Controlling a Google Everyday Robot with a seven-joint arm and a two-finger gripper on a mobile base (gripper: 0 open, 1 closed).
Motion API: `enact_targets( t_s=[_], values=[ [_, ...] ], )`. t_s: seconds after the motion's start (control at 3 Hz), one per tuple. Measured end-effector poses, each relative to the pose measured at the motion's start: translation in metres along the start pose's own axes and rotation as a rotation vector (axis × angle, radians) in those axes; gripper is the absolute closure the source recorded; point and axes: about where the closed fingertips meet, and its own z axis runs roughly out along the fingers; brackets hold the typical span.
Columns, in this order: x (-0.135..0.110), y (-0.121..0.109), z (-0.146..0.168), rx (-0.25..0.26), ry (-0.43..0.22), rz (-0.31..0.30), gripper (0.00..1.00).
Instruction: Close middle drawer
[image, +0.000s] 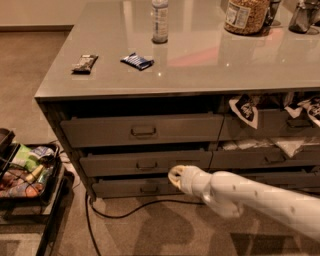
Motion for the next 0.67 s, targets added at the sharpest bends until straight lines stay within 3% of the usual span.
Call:
enact_targets(
  t_s=[0.33, 0.67],
  values=[
    [-0.027, 0.007, -0.067, 0.108, 0.066, 0.011, 1.0],
    [-0.038, 0.032, -0.076, 0.111, 0.086, -0.015, 0.81]
  ],
)
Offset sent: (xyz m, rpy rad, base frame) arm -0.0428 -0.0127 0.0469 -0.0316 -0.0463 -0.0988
